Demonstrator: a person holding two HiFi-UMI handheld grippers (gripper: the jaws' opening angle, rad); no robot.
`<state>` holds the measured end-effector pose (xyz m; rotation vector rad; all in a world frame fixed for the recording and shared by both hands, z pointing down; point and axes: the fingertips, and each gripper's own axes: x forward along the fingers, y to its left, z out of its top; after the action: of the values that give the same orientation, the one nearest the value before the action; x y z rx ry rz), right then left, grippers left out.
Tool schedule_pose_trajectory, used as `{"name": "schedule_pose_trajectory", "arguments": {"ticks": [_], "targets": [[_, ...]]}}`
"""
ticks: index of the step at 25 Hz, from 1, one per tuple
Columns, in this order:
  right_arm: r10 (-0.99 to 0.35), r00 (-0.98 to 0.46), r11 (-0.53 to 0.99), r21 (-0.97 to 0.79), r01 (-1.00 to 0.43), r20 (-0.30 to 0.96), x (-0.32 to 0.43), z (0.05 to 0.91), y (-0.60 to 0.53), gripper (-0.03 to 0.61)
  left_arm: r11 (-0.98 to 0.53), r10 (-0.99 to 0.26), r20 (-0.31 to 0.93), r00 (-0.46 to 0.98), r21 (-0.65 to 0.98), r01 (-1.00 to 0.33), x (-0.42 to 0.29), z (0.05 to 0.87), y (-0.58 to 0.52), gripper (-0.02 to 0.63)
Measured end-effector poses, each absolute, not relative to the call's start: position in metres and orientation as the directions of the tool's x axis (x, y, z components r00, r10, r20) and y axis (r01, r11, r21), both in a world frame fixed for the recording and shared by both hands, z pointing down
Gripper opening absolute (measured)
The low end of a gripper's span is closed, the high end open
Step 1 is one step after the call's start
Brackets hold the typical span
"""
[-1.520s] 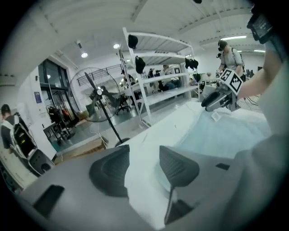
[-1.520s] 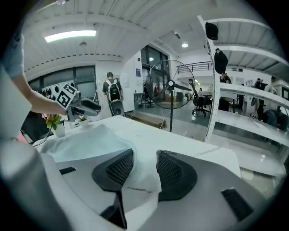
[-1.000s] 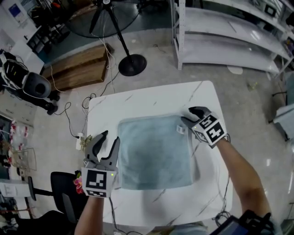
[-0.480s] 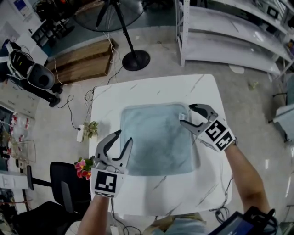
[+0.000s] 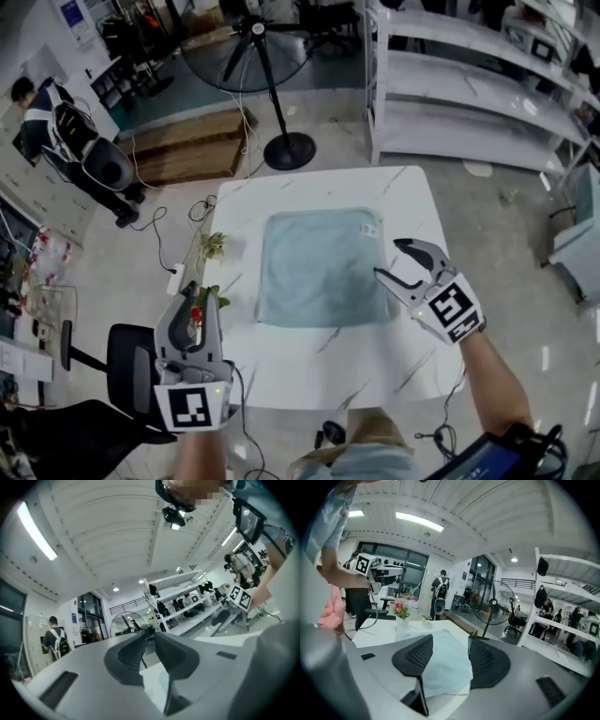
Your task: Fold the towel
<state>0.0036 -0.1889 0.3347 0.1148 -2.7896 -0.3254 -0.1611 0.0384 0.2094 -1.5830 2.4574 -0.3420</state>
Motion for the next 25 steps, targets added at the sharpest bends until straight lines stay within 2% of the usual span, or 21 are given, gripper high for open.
{"name": "schedule_pose_trajectory", "arguments": {"ticks": [3,5,9,17,19,21,25], "targets": [[-0.159,-0.95,0.97,0.223,-0.1,0.267,0.038,0.324,-0.155,0.243,0.484,-0.875,-0.149,-0.461,-0.228,-0.845,-0.156,0.178,0.105,0.072],[-0.161,-0.945,0.967,0.237,-0.094,0.283,0.058,0.33,-0.126,0.241,0.49,-0.871,-0.155,-0.466,-0.198,-0.849,-0.146,0.181,0.136,0.074],[-0.143,-0.922,0.956,0.291,-0.035,0.359,0.089,0.353,-0.081,0.241,0.427,-0.902,-0.058,-0.429,-0.283,-0.859,-0.114,0.228,0.16,0.08],[-0.128,-0.888,0.936,0.351,0.04,0.442,0.112,0.384,-0.058,0.236,0.167,-0.954,0.176,-0.242,-0.359,-0.918,-0.078,0.336,0.132,0.135],[-0.119,-0.877,0.935,0.351,0.06,0.466,0.113,0.395,-0.06,0.236,0.108,-0.952,0.229,-0.203,-0.37,-0.923,-0.075,0.358,0.117,0.166],[-0.117,-0.866,0.931,0.358,0.075,0.487,0.111,0.407,-0.068,0.235,0.061,-0.947,0.271,-0.174,-0.379,-0.924,-0.079,0.379,0.099,0.23],[-0.088,-0.85,0.91,0.39,0.144,0.519,0.093,0.435,-0.082,0.233,0.002,-0.929,0.341,-0.14,-0.375,-0.927,-0.102,0.414,0.07,0.239]]}}
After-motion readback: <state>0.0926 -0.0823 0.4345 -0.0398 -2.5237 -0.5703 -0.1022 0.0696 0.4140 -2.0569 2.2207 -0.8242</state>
